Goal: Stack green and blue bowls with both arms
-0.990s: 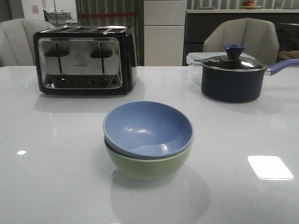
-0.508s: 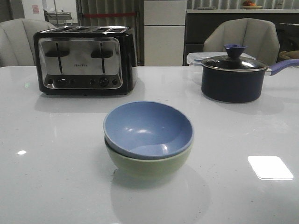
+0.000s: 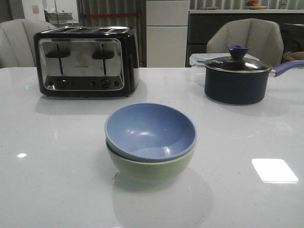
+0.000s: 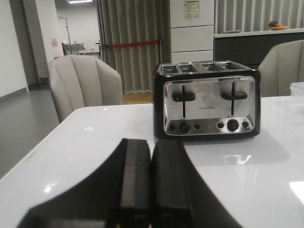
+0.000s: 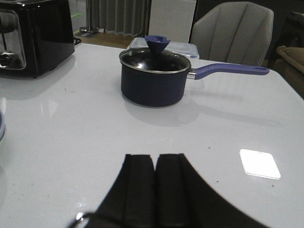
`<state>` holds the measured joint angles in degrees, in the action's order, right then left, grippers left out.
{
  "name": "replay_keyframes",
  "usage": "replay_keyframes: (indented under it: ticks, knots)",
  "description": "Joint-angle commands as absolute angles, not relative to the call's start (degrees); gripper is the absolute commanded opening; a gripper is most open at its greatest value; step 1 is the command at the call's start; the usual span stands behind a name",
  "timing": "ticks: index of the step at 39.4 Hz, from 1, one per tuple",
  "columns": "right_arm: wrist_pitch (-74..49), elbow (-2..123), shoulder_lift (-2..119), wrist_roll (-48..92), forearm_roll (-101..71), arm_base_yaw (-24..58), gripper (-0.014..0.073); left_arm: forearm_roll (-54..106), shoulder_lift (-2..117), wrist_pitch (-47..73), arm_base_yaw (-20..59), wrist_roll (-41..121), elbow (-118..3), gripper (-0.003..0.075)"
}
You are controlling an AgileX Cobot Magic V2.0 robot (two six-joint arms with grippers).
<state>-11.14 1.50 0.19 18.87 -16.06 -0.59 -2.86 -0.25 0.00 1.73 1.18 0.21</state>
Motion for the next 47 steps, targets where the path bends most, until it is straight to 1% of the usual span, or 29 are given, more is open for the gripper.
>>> replay_keyframes:
  ticks: [1,4,19,22,27,30,47]
  knots:
    - [-1.5,0.31,-0.68,19.46,-16.71,-0.88,0.0055,-2.77,-1.33,-4.8,2.15,1.1,0.45,0.0093]
    - [0.96,-1.57,-1.8,19.46,-16.71,-0.88,0.0055,-2.77,-1.33,-4.8,2.15,1.1,0.45,0.0093]
    - [2.45,-1.42,-1.67,18.98,-16.84,-0.88,0.0055,-2.77,-1.33,-4.8,2.15,1.1,0.45,0.0093]
    - [4.27,-1.42,-1.76,14.36,-14.97,-0.55,0.0055,-2.77,-1.33,-4.8,2.15,1.1,0.45,0.0093]
    - [6.42,-1.42,-1.76,-0.52,0.0,0.79,0.0055,-2.77,-1.33,-4.8,2.15,1.1,0.45,0.0093]
    - [6.6,-1.42,-1.76,-5.31,2.6,1.12,0.0055,-2.77,-1.33,-4.8,2.15,1.1,0.45,0.0093]
    - [6.6,-1.42,-1.76,-3.71,1.43,0.84,0.0055,-2.77,-1.33,-4.8,2.15,1.1,0.45,0.0093]
